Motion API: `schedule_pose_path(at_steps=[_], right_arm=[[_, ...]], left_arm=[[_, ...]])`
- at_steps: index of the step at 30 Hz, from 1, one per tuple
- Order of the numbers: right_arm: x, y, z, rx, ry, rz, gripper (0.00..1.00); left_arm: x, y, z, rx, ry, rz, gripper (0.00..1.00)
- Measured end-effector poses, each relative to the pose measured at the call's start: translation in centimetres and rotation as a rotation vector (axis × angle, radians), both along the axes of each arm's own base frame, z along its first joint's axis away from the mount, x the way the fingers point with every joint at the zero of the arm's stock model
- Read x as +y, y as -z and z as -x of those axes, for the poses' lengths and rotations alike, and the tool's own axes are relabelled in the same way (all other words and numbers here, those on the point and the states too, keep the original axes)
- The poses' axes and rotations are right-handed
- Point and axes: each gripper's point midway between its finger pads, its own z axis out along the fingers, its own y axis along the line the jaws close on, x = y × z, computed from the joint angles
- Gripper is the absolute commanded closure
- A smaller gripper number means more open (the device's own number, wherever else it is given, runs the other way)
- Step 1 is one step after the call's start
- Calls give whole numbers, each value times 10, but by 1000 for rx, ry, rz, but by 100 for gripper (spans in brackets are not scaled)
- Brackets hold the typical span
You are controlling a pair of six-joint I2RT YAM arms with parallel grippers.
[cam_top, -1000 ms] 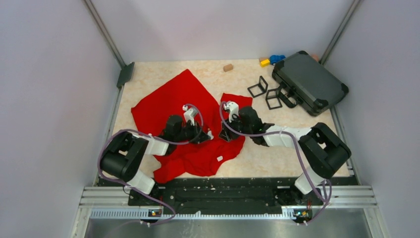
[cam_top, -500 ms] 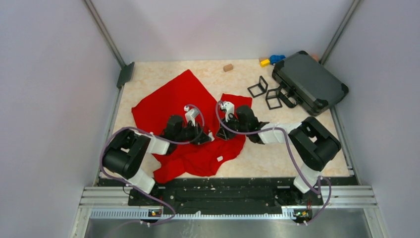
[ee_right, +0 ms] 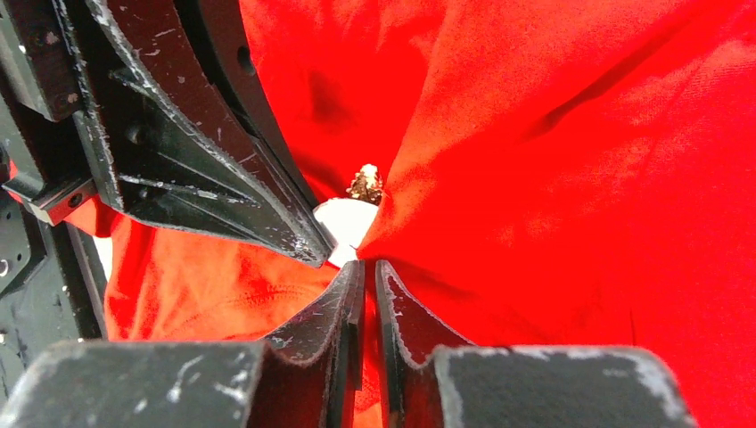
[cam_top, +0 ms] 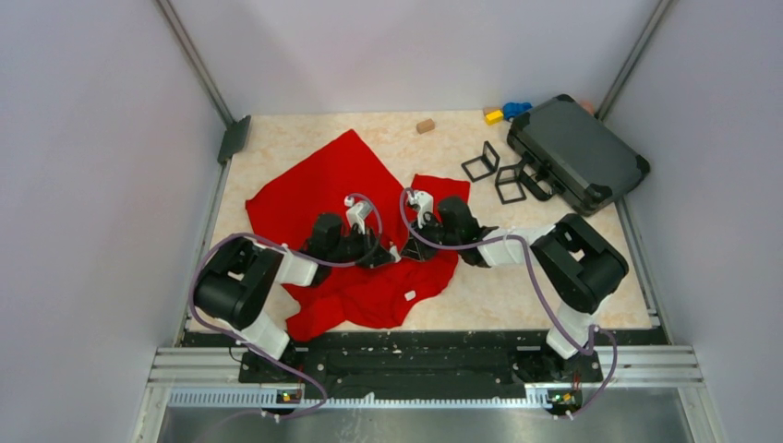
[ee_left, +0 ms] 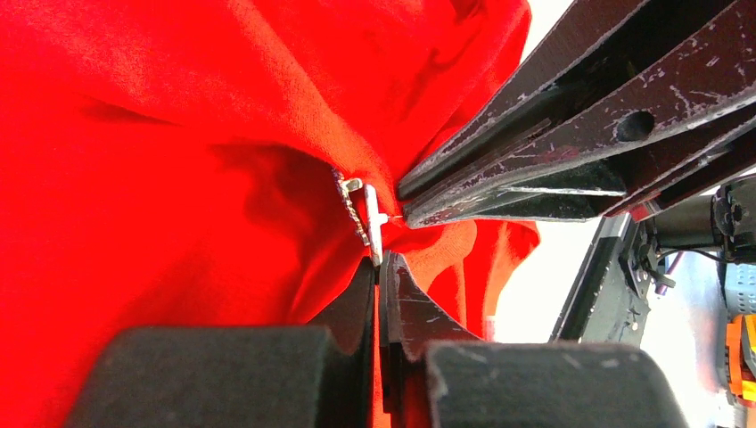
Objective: Pin the brooch onto the clothing
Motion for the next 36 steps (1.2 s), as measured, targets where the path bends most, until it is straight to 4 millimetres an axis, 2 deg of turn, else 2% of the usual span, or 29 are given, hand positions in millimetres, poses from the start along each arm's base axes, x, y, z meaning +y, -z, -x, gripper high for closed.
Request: schedule_pose_path(at_steps=[21,36], right_arm=[[8,6,-1,22,-10,-14,100],[13,12,-3,21,15,6,100]], left_arm=[[0,2,0,7,5,4,100],[1,6,-1,15,-4,-1,100]])
